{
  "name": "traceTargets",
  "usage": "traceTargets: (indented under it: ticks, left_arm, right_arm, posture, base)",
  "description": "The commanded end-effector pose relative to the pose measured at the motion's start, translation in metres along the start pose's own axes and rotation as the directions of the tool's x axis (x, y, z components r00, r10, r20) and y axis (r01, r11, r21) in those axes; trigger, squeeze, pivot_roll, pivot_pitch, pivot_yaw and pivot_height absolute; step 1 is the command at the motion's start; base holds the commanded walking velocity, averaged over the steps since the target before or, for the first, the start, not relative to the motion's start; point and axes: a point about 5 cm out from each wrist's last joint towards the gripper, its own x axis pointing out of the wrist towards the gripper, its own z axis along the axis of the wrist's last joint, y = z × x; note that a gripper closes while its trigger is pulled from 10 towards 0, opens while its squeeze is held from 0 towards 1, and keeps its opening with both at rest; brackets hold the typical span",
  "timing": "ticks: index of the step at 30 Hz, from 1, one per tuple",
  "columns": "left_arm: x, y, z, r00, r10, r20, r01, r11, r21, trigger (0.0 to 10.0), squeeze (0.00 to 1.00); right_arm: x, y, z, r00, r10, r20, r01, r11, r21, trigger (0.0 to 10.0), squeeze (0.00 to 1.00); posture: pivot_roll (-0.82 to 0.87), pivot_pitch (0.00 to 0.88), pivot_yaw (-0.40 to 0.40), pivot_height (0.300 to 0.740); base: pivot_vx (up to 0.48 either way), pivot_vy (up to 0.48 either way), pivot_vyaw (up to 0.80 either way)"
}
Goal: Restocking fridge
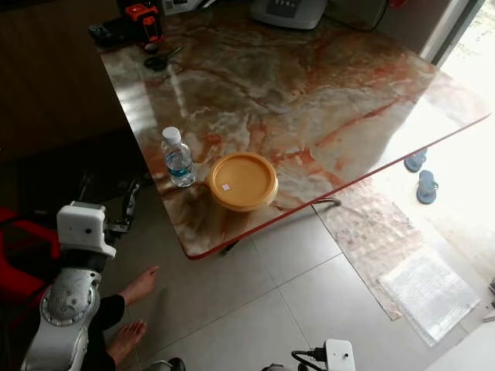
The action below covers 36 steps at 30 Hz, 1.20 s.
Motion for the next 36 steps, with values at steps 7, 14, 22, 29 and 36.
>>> traceTargets:
  ticks: [7,14,22,29,36]
  left_arm:
    - [0.026,-0.015,0.045,0.986,-0.129,0.105,0.135,0.989,-0.057,10.0,0.00]
    - [0.052,-0.026,0.072,0.975,-0.199,0.103,0.210,0.972,-0.108,10.0,0.00]
    - [0.081,-0.012,0.069,0.981,-0.178,-0.073,0.156,0.957,-0.243,10.0,0.00]
    - [0.092,-0.011,0.077,0.951,-0.257,-0.174,0.188,0.923,-0.336,10.0,0.00]
    - [0.100,-0.019,0.088,0.894,-0.405,-0.192,0.327,0.881,-0.341,10.0,0.00]
  right_arm:
    - [-0.004,-0.002,-0.017,0.998,-0.002,-0.067,0.003,1.000,0.005,10.0,0.00]
    - [-0.004,-0.002,-0.017,0.998,-0.002,-0.068,0.002,1.000,-0.002,10.0,0.00]
    - [-0.004,-0.001,-0.015,0.998,0.000,-0.068,0.000,1.000,-0.006,10.0,0.00]
    - [-0.003,-0.002,-0.015,0.998,0.001,-0.070,-0.001,1.000,-0.006,10.0,0.00]
    - [-0.003,-0.002,-0.014,0.997,0.000,-0.072,-0.001,1.000,-0.007,10.0,0.00]
  posture:
    - [-0.08,0.209,-0.043,0.740]
    - [-0.07,0.206,-0.051,0.740]
    - [-0.07,0.200,-0.055,0.740]
    - [-0.07,0.197,-0.058,0.740]
    - [-0.06,0.192,-0.057,0.740]
  base:
    - [0.000,0.000,0.00]
    - [0.000,0.000,0.00]
    - [0.000,0.000,0.00]
    - [0.000,0.000,0.00]
    - [0.000,0.000,0.00]
